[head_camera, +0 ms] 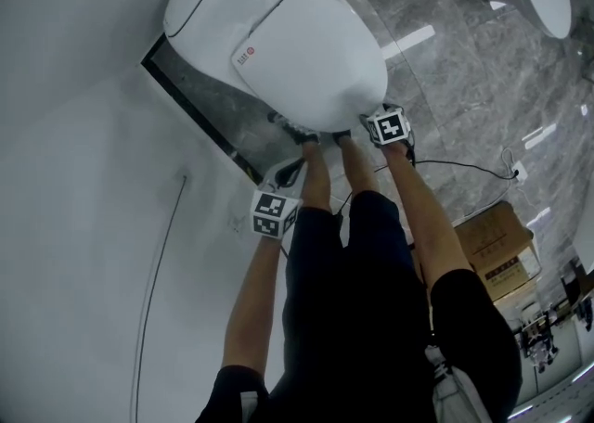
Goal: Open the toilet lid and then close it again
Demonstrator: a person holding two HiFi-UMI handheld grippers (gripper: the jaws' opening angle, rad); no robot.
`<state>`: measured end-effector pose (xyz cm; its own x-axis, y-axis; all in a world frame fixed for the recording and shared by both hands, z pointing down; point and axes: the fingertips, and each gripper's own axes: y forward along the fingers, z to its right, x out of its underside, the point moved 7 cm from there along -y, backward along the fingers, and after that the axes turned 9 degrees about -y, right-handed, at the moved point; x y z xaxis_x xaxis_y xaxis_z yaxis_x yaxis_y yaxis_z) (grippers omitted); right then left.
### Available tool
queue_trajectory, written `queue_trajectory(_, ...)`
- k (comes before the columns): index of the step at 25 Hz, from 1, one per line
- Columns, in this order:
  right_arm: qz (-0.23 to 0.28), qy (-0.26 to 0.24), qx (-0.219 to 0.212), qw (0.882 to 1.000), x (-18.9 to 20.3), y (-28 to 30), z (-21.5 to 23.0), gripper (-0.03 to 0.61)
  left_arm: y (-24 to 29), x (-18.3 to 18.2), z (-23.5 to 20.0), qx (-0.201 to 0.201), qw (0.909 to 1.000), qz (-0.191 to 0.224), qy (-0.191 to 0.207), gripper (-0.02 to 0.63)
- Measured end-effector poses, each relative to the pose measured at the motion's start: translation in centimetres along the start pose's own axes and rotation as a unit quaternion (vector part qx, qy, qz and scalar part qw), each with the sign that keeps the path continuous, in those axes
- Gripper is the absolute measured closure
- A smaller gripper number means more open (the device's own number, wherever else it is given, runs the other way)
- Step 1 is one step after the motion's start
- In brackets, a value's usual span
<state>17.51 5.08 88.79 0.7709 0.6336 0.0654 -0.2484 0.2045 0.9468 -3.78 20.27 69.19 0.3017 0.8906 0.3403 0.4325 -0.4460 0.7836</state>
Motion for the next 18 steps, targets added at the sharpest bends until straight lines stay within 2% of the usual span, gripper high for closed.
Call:
queue_trajectory(9,-0.026,-0.013,-0.005,1.000,-0.5,2.3,0.0,0.258,0.5,0.4,-2.4,-0.011,0.9997,0.000,-0.021,0.594)
queue_trajectory(18,-0.028,-0.032,-0.004,0.999,-0.6,2.9,-0.2,0.258,1.6,-0.2,-2.5,0.000,0.9999,0.003,-0.015,0.594)
